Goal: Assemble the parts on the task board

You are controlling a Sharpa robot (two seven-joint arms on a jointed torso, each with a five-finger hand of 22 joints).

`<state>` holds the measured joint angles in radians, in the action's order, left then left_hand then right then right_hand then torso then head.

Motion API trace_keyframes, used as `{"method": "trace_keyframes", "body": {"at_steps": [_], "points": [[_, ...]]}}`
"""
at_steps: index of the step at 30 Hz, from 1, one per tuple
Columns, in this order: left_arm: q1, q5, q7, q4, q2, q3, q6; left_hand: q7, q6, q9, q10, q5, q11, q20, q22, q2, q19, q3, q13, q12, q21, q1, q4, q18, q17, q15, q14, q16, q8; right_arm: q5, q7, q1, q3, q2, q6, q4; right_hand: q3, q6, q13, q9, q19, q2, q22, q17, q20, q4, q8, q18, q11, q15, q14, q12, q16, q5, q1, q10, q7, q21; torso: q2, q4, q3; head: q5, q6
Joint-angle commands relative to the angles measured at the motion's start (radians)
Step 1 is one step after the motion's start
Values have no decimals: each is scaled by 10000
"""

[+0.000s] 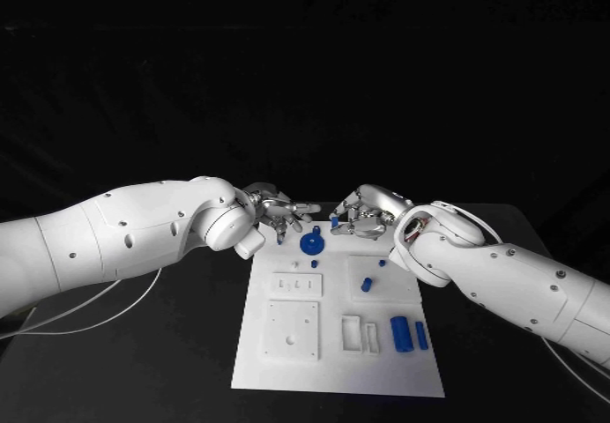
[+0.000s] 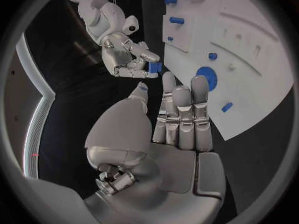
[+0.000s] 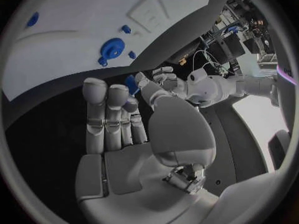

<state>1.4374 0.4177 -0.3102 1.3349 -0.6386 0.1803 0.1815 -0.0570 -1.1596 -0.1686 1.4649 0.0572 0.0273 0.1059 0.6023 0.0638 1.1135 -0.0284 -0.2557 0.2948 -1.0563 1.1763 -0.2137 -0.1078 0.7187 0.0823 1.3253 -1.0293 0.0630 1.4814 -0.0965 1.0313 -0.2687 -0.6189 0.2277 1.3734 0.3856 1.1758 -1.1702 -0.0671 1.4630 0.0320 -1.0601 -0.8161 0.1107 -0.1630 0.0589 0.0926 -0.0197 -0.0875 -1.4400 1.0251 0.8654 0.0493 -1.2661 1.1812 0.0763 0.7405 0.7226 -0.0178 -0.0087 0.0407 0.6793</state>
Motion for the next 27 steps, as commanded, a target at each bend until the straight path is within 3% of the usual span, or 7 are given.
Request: {"method": "trace_keyframes", "body": {"at_steps": [1,3,6,15,23,25,27], "points": [[23,746,-845,32,100,-4,-10,20,-90,-94,223,-22,39,-4,95,155,119,-44,-14,-29,21,7,-78,147,5,42,-12,-125,28,726,-886,39,63,147,-111,-49,141,183,27,-48,515,188,8,-4,6,57,44,96,2,-15,-33,-51,-74,26,59,-40,-60,-58,12,-7,3,39,-38],[24,858,-945,68,139,-4,57,98,-327,-329,238,225,77,20,196,177,141,-87,-47,10,-23,10,4,151,81,70,-7,-273,60,764,-946,53,103,240,-127,-95,175,173,39,-52,516,233,9,-3,-3,93,44,104,6,-9,-36,-57,-78,63,72,-53,-57,-68,7,-16,-9,47,-55],[24,937,-1021,102,182,-4,118,116,-245,-975,183,335,71,24,461,254,106,-175,-105,50,31,-105,60,152,105,67,-73,-390,27,794,-995,70,149,343,-162,-147,192,170,37,-53,518,246,4,-5,-4,123,44,109,7,-8,-37,-46,-77,71,81,-49,-56,-64,4,3,-11,51,-62],[24,998,-1123,89,317,-5,218,122,-174,-1596,154,189,69,13,1116,644,203,-338,-142,78,451,-294,-421,160,24,58,-118,-462,17,860,-1073,110,303,611,-263,-195,234,176,39,-59,519,269,6,-10,-9,181,46,118,7,-8,-37,-27,-78,87,74,-45,-59,-77,9,0,4,55,-43],[24,1077,-1264,76,471,-5,45,173,-213,-2343,127,248,84,22,1788,600,300,-321,-143,76,905,-267,-289,200,0,64,-145,-478,13,879,-1104,125,355,701,-309,-184,237,178,43,-61,521,269,5,-12,-8,203,45,122,5,-7,-36,-24,-80,89,76,-49,-61,-77,14,-28,8,92,-48],[24,1140,-1299,47,505,-5,58,173,-202,-2399,158,411,92,28,1865,571,315,-306,-160,108,949,-235,-205,205,22,74,-122,-528,17,880,-1116,126,359,717,-318,-169,231,187,43,-64,523,274,10,-17,-8,210,47,125,5,-10,-36,-17,-79,92,73,-44,-64,-83,14,-24,10,90,-46],[23,1204,-1334,18,541,-5,68,185,-226,-2465,155,827,103,38,1938,540,320,-256,-178,137,993,-176,-60,217,46,81,-135,-576,18,881,-1127,128,361,728,-325,-153,231,187,43,-64,523,274,10,-17,-8,210,47,125,5,-10,-36,-17,-79,92,73,-44,-64,-83,13,-15,12,92,-41]]}}
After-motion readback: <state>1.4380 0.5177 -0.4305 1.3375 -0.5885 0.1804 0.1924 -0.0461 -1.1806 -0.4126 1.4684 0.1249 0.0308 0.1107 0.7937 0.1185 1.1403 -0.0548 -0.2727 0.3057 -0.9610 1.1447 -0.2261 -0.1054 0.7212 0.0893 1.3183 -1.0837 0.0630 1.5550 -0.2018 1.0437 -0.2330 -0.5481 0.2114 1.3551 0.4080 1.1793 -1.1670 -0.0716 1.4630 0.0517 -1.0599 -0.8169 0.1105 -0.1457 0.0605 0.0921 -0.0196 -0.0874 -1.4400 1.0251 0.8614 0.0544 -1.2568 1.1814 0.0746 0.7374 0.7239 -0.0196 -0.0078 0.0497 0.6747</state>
